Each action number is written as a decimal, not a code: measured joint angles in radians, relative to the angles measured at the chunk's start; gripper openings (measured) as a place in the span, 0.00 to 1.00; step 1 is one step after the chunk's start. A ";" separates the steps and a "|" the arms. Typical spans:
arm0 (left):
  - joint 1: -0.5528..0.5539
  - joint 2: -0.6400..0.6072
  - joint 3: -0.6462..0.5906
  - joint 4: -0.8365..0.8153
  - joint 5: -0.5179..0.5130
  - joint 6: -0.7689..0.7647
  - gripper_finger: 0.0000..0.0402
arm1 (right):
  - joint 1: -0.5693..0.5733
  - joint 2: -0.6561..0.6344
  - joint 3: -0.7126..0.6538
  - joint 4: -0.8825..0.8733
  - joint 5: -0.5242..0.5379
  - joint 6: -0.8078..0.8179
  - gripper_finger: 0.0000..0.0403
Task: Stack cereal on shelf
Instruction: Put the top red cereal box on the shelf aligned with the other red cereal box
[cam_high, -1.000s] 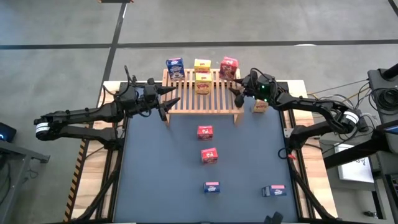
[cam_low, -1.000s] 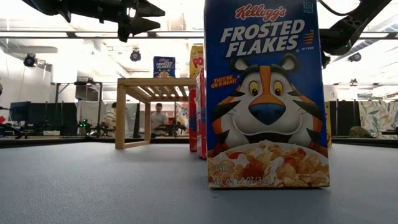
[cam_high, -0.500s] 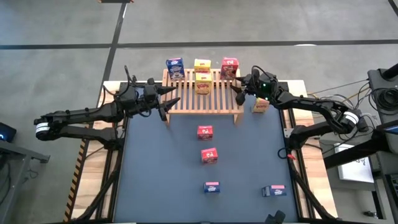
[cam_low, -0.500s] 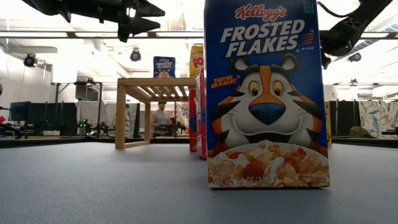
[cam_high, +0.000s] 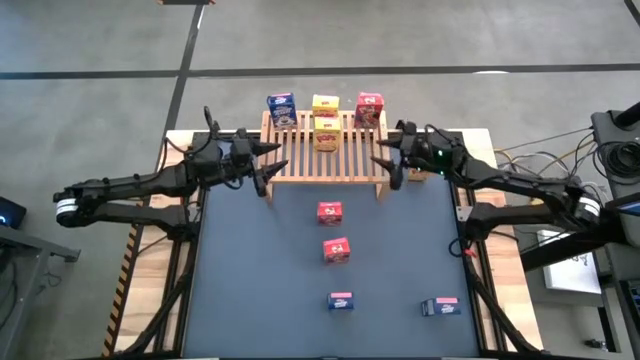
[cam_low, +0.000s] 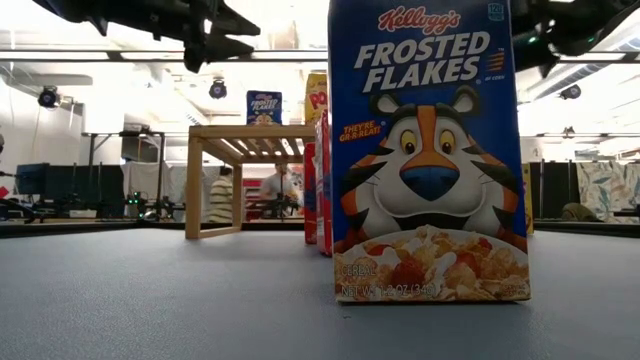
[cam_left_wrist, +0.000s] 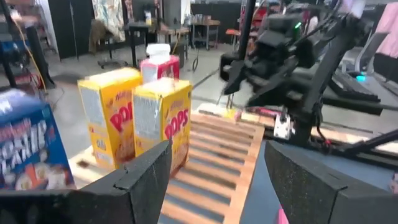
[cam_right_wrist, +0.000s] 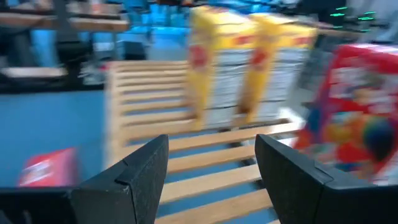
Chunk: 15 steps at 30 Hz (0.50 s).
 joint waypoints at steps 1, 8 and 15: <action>0.000 0.000 0.000 -0.019 0.001 -0.008 0.60 | 0.024 -0.019 -0.011 -0.015 -0.007 0.000 0.57; -0.006 0.008 -0.028 -0.035 0.005 -0.030 0.60 | 0.186 -0.051 -0.125 0.041 -0.075 0.082 0.57; -0.014 0.003 -0.108 0.128 0.006 -0.038 0.60 | 0.286 0.064 -0.190 0.208 -0.055 0.111 0.57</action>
